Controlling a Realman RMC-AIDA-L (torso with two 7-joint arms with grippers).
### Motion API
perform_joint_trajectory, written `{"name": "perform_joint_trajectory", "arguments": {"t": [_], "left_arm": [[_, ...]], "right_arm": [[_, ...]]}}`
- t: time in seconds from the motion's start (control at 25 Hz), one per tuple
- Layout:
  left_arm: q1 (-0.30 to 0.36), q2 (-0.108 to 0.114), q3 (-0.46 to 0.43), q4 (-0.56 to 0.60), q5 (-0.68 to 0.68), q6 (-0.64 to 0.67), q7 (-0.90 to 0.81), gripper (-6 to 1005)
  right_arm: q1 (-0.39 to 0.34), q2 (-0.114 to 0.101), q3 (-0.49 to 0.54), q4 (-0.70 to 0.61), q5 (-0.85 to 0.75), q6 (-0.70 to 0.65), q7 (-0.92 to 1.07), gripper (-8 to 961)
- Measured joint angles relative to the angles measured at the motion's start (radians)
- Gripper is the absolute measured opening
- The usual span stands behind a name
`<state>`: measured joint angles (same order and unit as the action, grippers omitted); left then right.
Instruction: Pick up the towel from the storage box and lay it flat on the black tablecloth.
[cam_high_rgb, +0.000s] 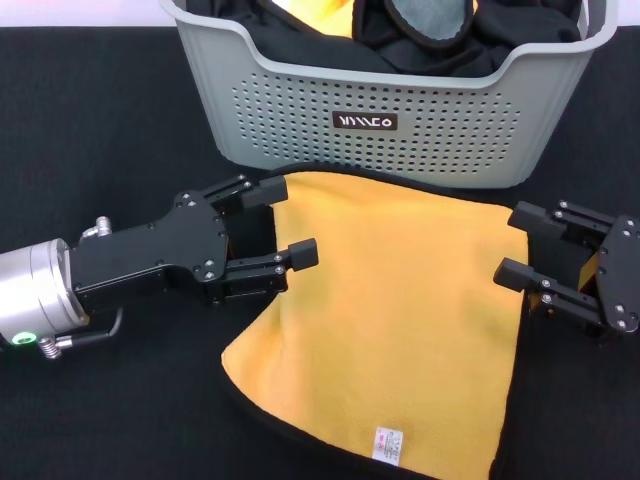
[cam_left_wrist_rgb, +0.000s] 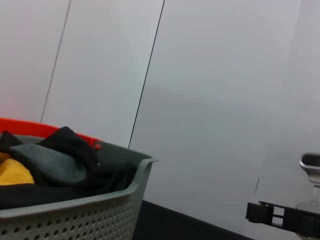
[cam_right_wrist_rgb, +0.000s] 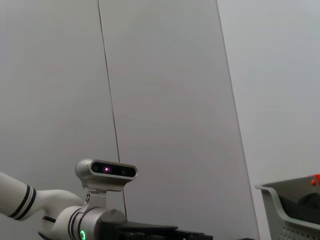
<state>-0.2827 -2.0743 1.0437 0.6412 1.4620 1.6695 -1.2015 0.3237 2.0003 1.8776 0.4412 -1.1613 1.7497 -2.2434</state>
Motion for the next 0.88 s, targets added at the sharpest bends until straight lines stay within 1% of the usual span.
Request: {"name": "perform_joint_trajectory", "arguments": {"t": [0.28,0.88], "left_arm": [[0.004,-0.004,0.0,-0.003,0.0,0.004,0.009,887],[0.007,-0.006,0.002,-0.009,0.003,0.007,0.008,886]], "right_arm": [[0.0,0.0,0.0,-0.003,0.0,0.015,-0.002,572],[-0.008,0.002,-0.011,-0.012,0.002,0.018,-0.003,572]]}}
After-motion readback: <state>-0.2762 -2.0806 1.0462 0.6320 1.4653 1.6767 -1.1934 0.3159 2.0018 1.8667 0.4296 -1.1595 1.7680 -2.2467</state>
